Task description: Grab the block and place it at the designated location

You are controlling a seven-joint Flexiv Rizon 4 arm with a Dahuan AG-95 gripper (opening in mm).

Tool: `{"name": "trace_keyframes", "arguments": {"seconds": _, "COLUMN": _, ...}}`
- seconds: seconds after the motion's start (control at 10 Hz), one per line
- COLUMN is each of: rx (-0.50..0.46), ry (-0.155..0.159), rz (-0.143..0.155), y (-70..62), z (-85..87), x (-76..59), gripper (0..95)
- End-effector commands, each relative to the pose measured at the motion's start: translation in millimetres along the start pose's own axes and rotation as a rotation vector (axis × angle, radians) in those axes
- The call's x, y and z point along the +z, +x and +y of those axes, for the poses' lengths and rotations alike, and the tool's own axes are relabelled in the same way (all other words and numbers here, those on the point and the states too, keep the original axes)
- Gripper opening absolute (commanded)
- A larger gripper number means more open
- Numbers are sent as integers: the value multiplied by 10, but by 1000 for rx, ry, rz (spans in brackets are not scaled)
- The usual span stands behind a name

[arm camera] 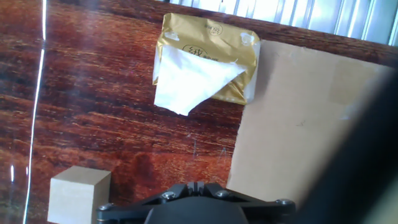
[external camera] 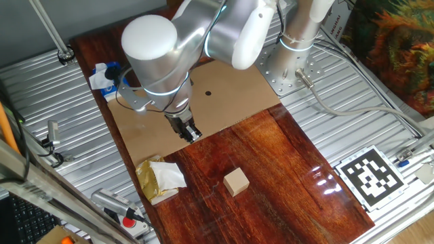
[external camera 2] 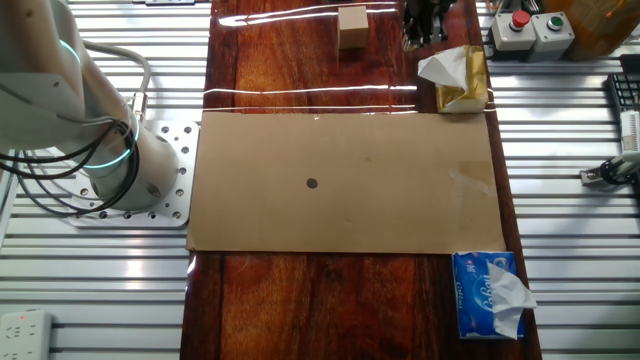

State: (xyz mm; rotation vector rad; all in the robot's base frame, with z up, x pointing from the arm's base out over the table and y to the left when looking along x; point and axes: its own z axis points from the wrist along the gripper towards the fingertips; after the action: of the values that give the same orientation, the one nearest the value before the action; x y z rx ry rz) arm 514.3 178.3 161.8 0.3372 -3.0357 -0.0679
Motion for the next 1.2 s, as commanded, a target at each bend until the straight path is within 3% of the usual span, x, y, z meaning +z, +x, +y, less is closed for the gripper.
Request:
{"name": "trace_keyframes", "arguments": {"seconds": 0.1, "rx": 9, "ry": -5, "rz": 1, "y": 8, "z": 7, "x": -14, "gripper": 0}}
{"name": "trace_keyframes", "arguments": {"seconds": 0.4, "rx": 16, "ry": -25, "rz": -6, "y": 16, "z": 13, "x": -38, "gripper": 0}}
{"name": "trace_keyframes", "arguments": {"seconds": 0.6, "rx": 26, "ry": -21, "rz": -1, "y": 29, "z": 34, "x": -92, "gripper": 0}}
{"name": "trace_keyframes", "arguments": {"seconds": 0.8, "rx": 24, "ry": -19, "rz": -3, "y": -40, "z": 103, "x": -94, "gripper": 0}}
{"name": "trace_keyframes", "arguments": {"seconds": 1.0, "rx": 42, "ry": -19, "rz": 1, "y": -135, "z": 250, "x": -160, "gripper": 0}}
{"name": "trace_keyframes", "arguments": {"seconds": 1.2, "rx": 69, "ry": -16, "rz": 3, "y": -300, "z": 563, "x": -178, "gripper": 0}}
